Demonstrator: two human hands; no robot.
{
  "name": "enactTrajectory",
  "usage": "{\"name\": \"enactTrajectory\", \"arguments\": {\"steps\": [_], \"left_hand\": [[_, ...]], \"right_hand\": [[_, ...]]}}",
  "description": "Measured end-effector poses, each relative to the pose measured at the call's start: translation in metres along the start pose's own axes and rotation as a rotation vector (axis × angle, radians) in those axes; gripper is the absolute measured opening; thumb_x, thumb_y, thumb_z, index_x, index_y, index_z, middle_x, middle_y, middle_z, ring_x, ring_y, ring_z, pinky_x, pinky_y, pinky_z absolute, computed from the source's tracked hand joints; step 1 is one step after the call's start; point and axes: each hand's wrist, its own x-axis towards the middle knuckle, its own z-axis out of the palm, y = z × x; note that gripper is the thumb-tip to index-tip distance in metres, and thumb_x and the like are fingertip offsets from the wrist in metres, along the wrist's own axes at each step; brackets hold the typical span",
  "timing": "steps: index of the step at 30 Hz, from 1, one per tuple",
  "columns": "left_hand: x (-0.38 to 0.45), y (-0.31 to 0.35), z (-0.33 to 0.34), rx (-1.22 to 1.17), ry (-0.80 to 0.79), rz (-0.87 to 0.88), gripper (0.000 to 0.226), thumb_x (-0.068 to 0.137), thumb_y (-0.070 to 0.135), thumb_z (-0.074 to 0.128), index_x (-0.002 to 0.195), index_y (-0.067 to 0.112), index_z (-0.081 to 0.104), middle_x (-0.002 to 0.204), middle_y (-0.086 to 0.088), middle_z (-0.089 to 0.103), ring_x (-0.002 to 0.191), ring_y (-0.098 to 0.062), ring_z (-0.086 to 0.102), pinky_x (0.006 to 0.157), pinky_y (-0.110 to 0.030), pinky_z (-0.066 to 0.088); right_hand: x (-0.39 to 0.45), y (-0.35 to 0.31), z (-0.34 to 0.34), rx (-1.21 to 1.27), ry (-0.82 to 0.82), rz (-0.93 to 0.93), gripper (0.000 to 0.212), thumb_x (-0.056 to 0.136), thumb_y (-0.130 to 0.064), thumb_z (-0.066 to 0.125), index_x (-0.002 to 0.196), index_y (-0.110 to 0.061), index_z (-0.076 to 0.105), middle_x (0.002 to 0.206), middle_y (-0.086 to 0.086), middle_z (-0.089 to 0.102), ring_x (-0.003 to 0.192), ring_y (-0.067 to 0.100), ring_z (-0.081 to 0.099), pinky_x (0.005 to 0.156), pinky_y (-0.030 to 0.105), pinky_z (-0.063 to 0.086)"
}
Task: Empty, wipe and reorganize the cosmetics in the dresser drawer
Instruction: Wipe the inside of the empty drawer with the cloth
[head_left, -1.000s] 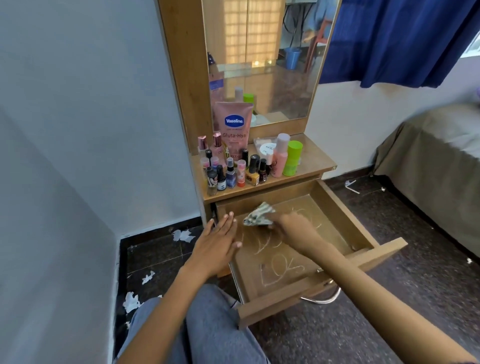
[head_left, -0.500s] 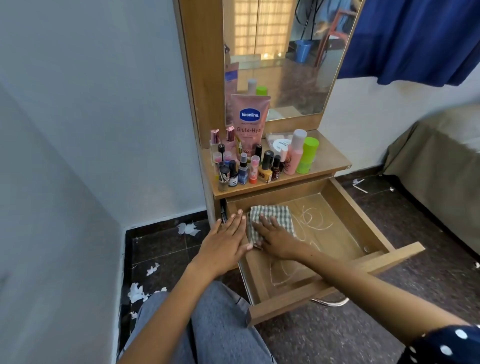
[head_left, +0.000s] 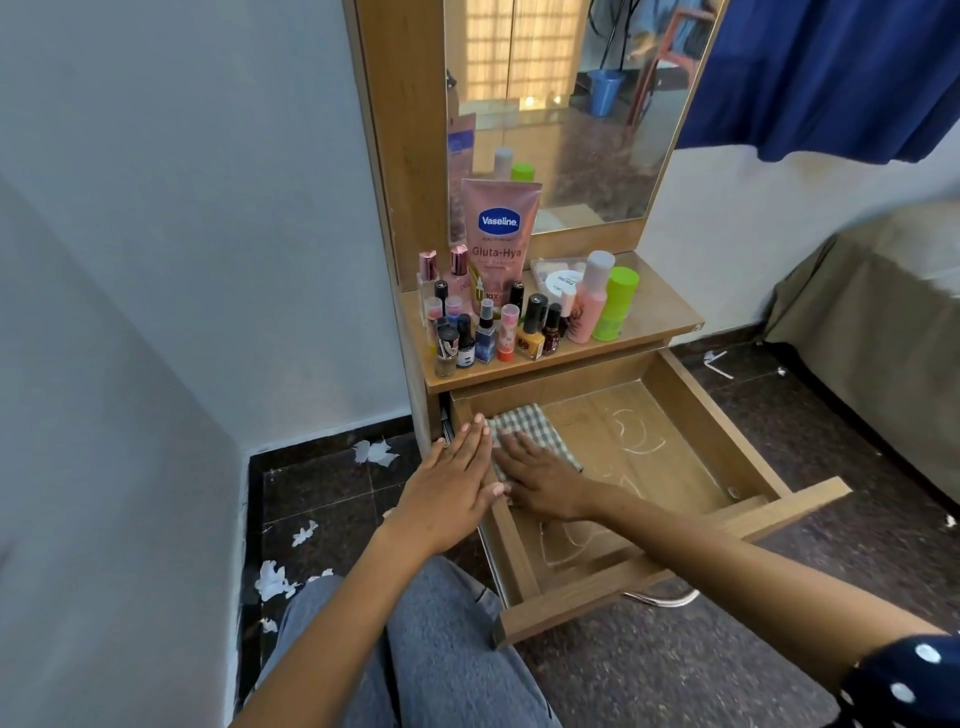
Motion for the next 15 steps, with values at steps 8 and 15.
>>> {"name": "enactTrajectory", "arguments": {"steps": [8, 15], "left_hand": [[0.001, -0.002, 0.0, 0.018, -0.023, 0.004, 0.066, 0.102, 0.046, 0.019, 0.15, 0.014, -0.013, 0.155, -0.001, -0.023, 0.143, -0.012, -0.018, 0.117, -0.034, -0.008], [0.001, -0.002, 0.002, 0.01, -0.024, 0.003, 0.067, 0.101, 0.047, 0.019, 0.148, 0.015, -0.016, 0.153, 0.0, -0.026, 0.142, -0.012, -0.019, 0.118, -0.036, -0.007]], "right_hand": [[-0.011, 0.032, -0.005, -0.134, 0.032, 0.031, 0.064, 0.104, -0.043, 0.025, 0.153, -0.018, -0.008, 0.16, 0.005, -0.018, 0.147, 0.023, -0.017, 0.122, 0.043, 0.001], [-0.03, 0.107, -0.017, 0.158, 0.102, 0.343, 0.068, 0.101, -0.047, 0.031, 0.154, -0.017, -0.001, 0.16, 0.01, -0.017, 0.147, 0.028, -0.018, 0.121, 0.046, -0.003]]}}
